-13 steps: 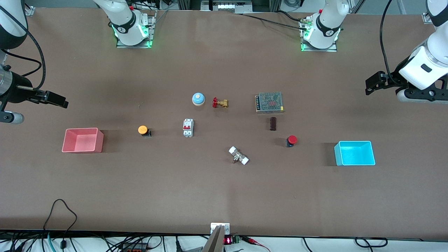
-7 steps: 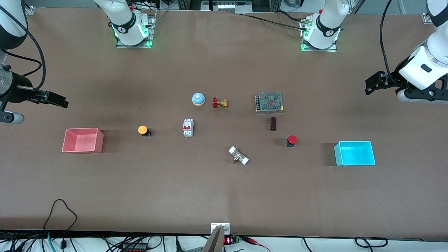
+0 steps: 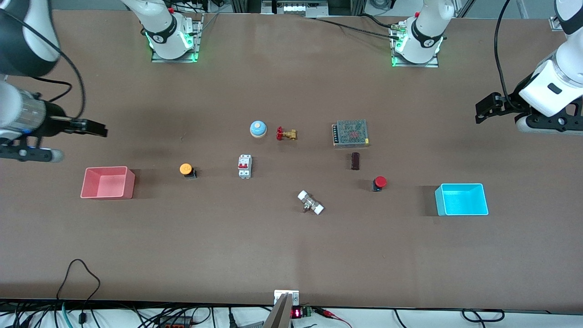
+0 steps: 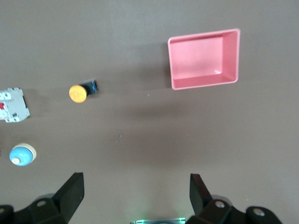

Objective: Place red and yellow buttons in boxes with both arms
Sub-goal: 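Move the right gripper over the yellow button beside the pink box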

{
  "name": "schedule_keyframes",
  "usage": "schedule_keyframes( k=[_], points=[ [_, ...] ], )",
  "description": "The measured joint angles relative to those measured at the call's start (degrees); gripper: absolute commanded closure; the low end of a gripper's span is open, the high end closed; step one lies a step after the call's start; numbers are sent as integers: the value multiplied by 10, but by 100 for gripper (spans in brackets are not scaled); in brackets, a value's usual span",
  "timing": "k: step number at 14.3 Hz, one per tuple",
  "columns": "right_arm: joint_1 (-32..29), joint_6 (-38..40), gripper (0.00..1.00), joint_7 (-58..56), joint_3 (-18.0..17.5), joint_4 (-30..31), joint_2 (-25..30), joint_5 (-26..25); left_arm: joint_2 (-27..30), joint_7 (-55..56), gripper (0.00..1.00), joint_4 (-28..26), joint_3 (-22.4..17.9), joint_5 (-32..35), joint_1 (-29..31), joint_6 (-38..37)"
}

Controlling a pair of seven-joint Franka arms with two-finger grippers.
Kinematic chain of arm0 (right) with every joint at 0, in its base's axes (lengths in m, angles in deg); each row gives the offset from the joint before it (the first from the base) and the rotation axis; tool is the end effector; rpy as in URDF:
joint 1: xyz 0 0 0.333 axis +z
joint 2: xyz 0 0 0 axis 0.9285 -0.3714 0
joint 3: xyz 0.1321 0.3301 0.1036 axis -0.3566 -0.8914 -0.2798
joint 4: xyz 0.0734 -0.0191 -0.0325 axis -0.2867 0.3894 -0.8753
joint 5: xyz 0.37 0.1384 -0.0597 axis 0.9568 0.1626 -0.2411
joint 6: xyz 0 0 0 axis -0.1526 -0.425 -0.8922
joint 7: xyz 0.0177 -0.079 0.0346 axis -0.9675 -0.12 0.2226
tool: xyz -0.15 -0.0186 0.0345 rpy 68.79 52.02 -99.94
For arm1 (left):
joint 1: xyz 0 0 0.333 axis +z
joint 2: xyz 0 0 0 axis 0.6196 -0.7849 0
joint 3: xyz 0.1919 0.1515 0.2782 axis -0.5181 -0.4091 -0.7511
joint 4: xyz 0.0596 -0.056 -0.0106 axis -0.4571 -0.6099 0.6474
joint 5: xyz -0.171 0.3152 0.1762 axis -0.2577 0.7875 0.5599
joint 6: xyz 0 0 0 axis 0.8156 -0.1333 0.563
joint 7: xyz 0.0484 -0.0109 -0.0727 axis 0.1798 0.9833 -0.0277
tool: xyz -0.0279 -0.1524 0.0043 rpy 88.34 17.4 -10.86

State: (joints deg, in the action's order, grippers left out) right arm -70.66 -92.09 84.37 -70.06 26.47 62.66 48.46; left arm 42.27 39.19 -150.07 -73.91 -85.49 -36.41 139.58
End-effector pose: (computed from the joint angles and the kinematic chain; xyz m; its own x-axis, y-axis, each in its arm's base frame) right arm 0.6010 0.0153 0.5034 0.9693 -0.0825 -0.2317 -0.0807 -0.9966 0.0175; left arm 0.5570 -0.0281 0.5840 0.9989 -0.0363 -0.0283 -0.0366 -0.9993 -0.0075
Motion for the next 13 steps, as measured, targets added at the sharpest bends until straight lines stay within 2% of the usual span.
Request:
schedule_keyframes(
  k=[4,8,13],
  points=[
    [4,-79,0,4,-13,53,-7,0,0,0,0,0,0,0,0,-1],
    [14,-172,0,25,-43,103,-20,0,0,0,0,0,0,0,0,-1],
    [35,-256,0,27,-54,136,-58,-10,0,0,0,0,0,0,0,-3]
  ],
)
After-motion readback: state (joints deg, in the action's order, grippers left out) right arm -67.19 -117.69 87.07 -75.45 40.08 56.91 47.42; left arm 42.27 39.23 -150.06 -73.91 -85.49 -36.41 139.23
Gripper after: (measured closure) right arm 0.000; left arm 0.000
